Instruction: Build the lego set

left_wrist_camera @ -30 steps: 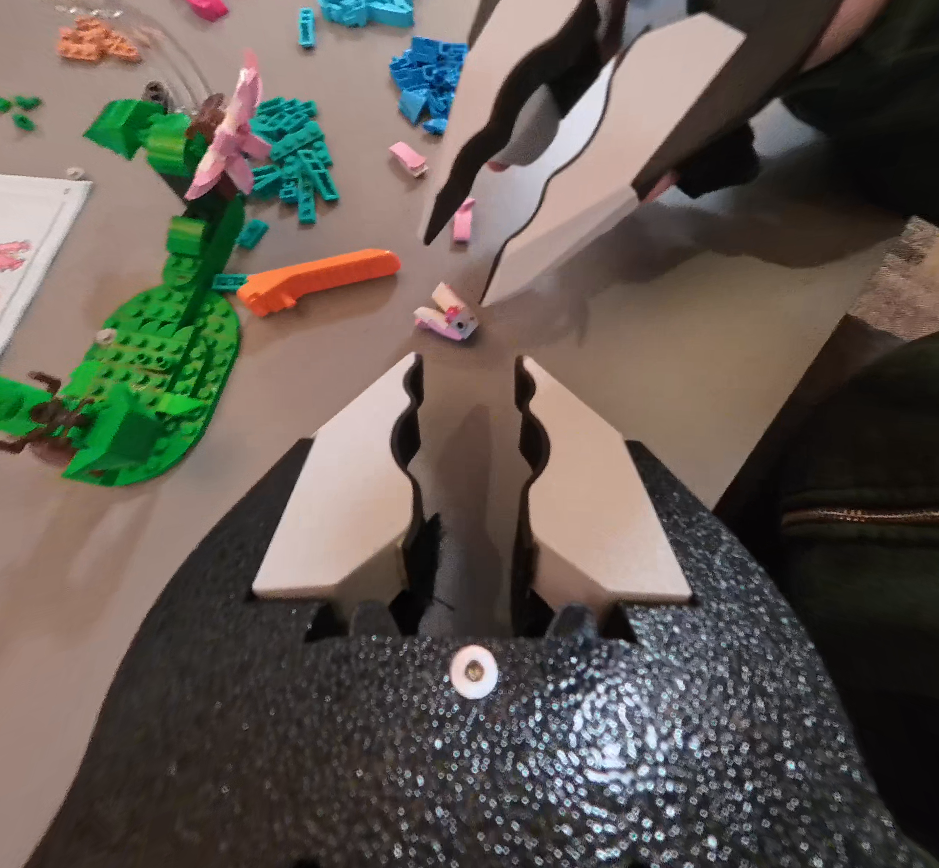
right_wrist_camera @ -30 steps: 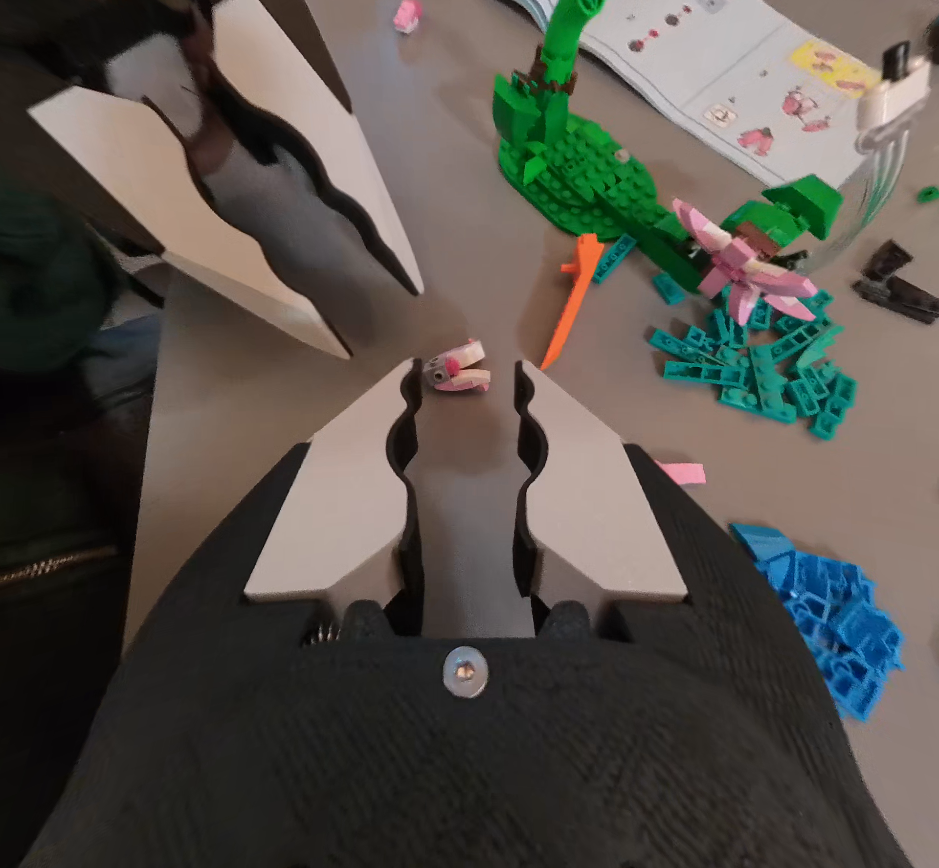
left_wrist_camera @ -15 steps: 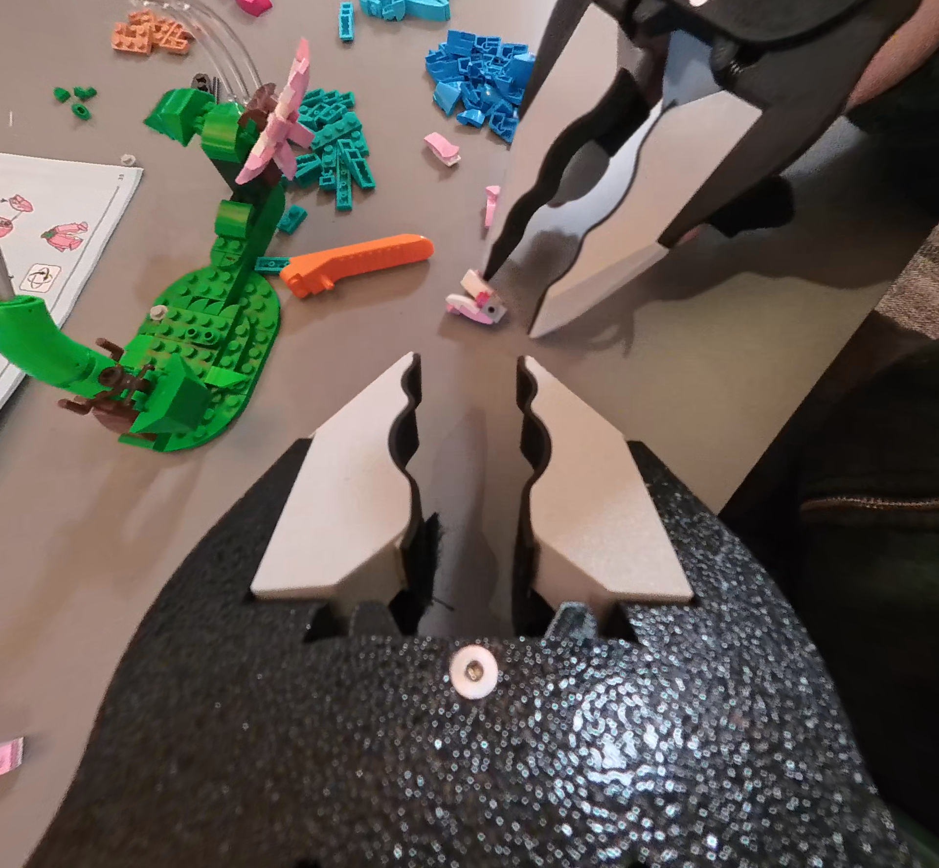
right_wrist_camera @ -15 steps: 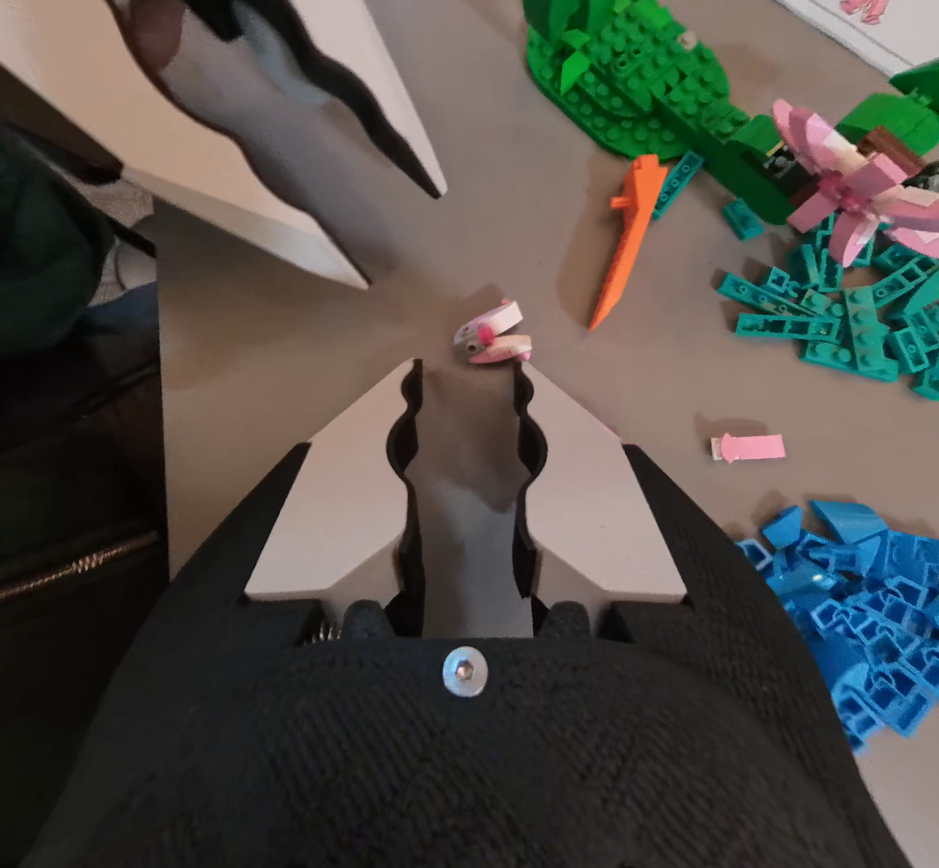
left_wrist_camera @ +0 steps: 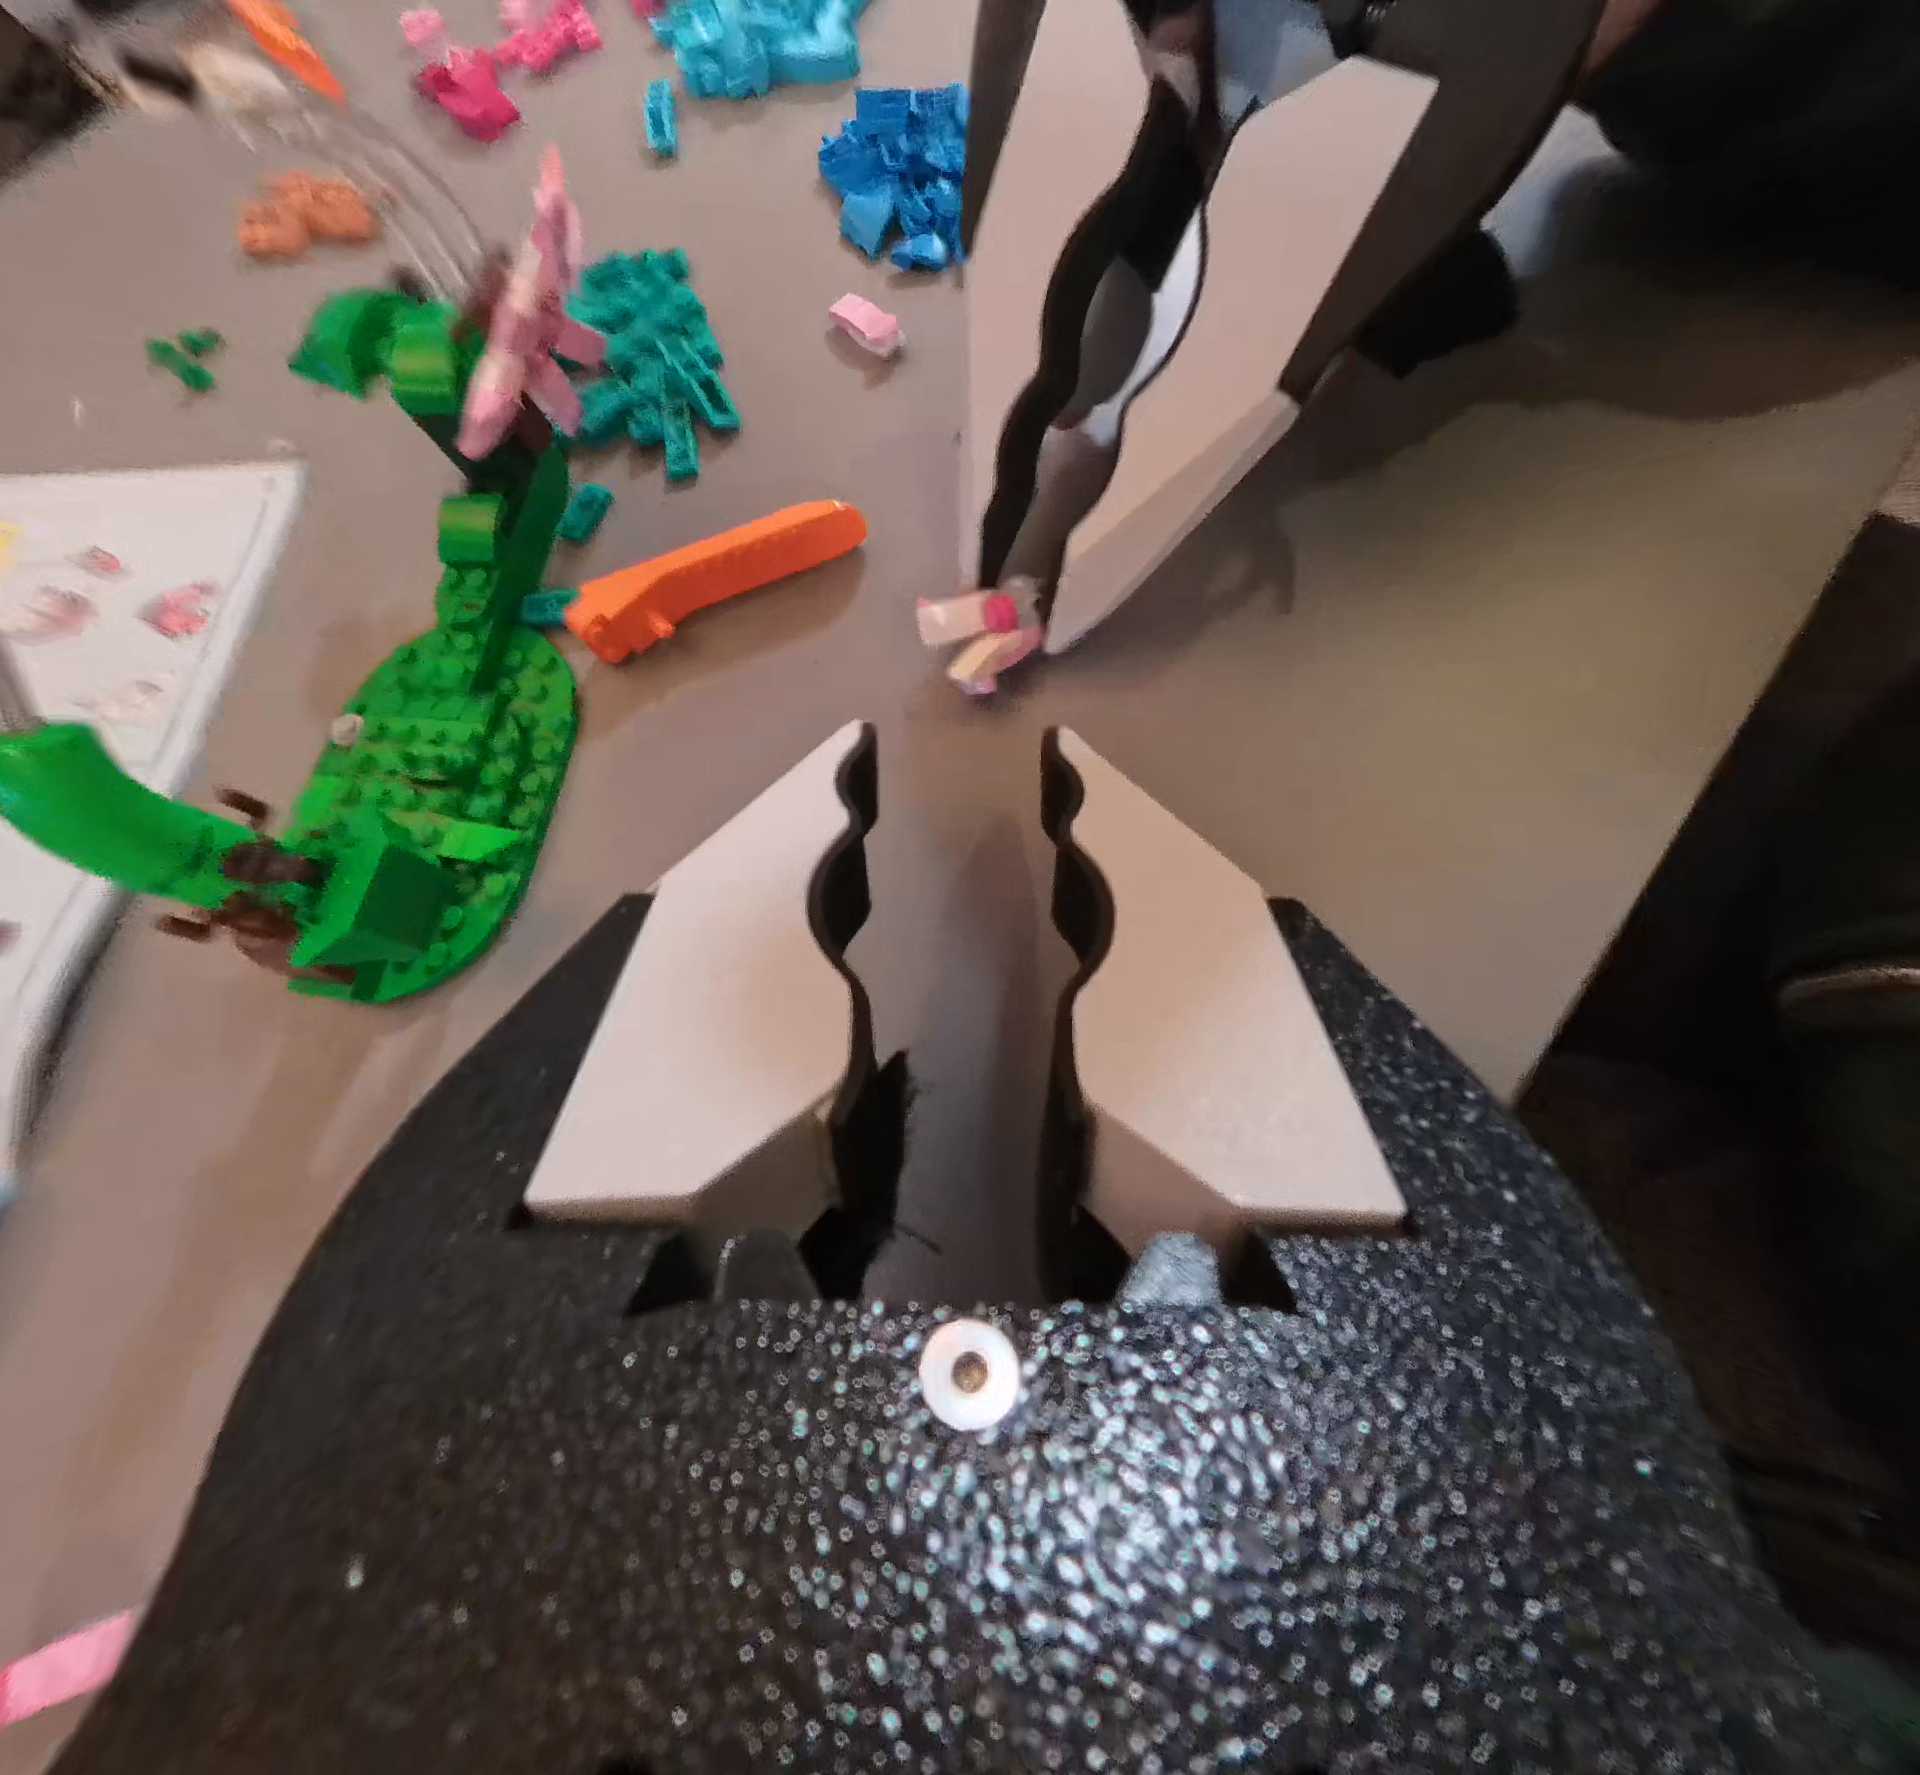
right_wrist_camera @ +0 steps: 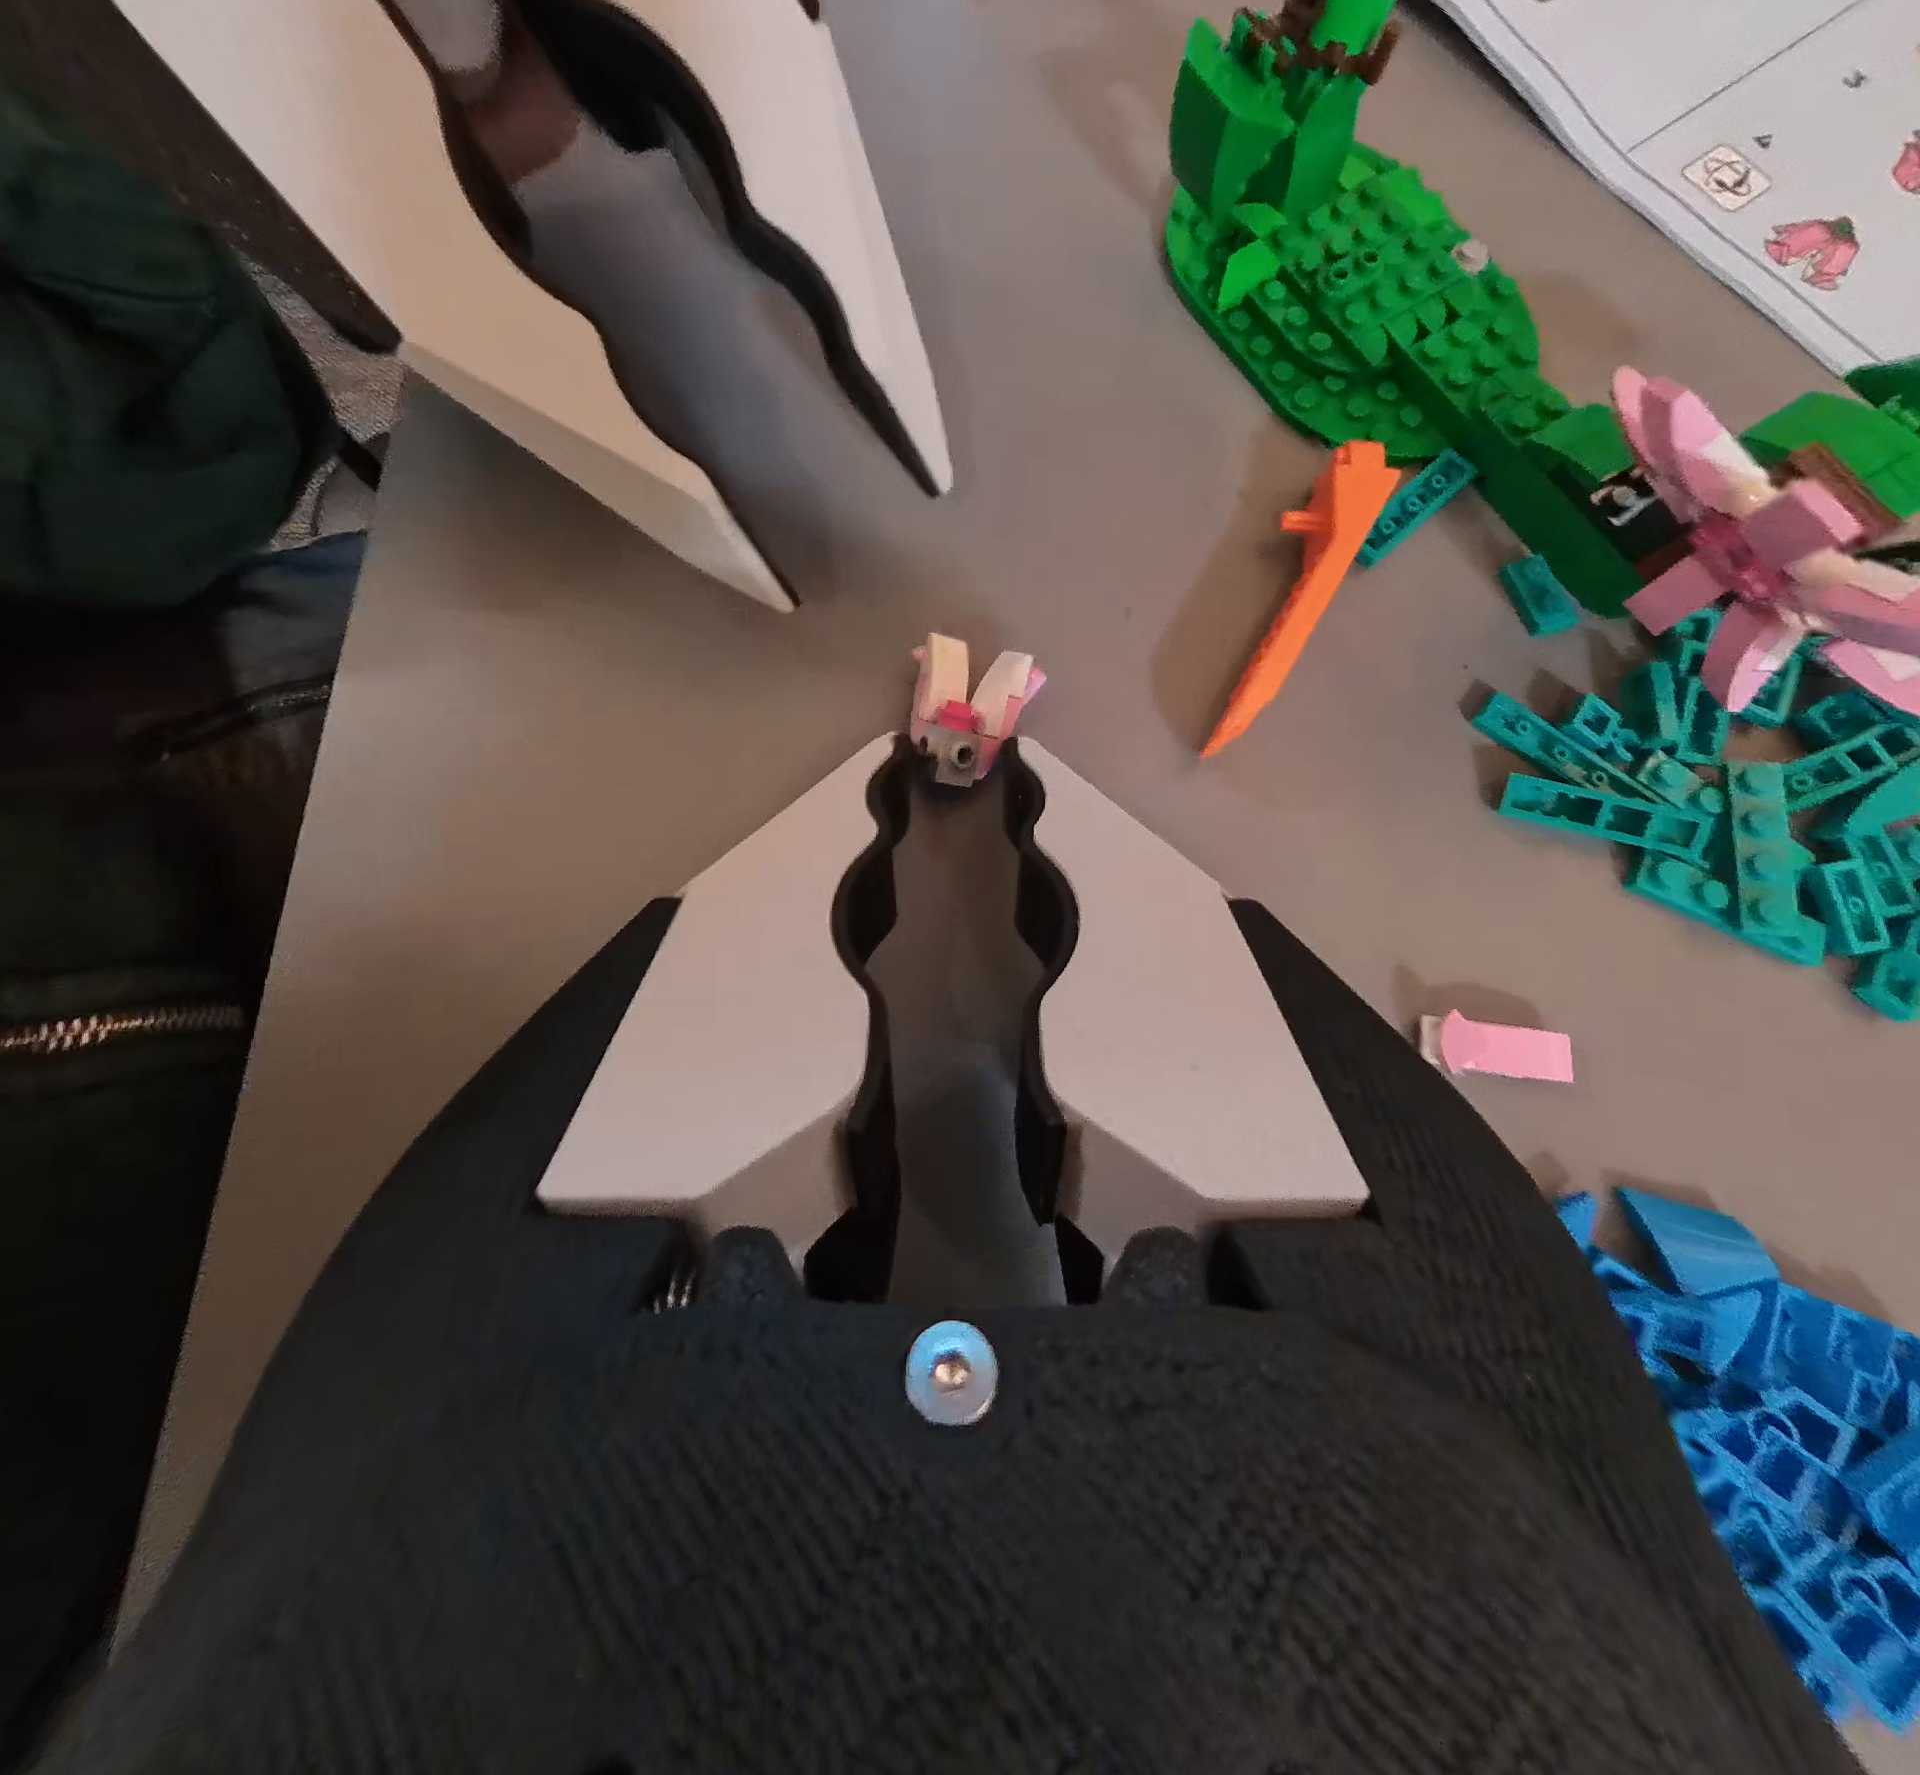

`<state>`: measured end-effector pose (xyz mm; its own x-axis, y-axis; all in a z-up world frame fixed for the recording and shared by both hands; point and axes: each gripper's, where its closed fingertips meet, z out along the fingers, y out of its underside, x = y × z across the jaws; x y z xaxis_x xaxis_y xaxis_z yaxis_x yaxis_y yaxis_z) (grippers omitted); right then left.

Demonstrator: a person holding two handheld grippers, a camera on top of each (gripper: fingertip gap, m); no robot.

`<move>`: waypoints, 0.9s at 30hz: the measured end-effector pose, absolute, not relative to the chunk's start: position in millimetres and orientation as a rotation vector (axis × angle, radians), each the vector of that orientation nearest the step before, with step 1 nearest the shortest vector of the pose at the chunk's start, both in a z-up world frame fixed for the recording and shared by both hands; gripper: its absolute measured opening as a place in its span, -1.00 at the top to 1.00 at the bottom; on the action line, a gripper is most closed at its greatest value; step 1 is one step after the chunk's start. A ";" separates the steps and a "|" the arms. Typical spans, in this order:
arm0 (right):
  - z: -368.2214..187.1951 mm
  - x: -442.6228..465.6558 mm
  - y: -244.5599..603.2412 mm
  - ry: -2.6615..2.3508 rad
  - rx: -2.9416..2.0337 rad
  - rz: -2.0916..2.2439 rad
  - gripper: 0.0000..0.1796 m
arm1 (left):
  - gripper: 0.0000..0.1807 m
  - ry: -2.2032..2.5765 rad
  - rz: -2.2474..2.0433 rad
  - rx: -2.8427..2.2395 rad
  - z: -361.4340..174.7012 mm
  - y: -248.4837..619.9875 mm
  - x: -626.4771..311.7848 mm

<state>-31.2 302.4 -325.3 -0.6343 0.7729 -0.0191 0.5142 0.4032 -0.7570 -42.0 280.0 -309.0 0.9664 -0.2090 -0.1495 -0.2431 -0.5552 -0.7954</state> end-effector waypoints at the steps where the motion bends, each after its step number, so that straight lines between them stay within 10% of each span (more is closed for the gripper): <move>1: -322.8 -28.2 303.0 -2.344 -1.089 1.102 0.83 | 0.64 0.358 0.124 -2.116 -301.8 284.5 -43.1; 27: -291.1 0.9 313.6 -2.403 -0.904 1.261 0.84 | 0.93 0.963 0.812 -1.705 -288.0 311.1 -0.2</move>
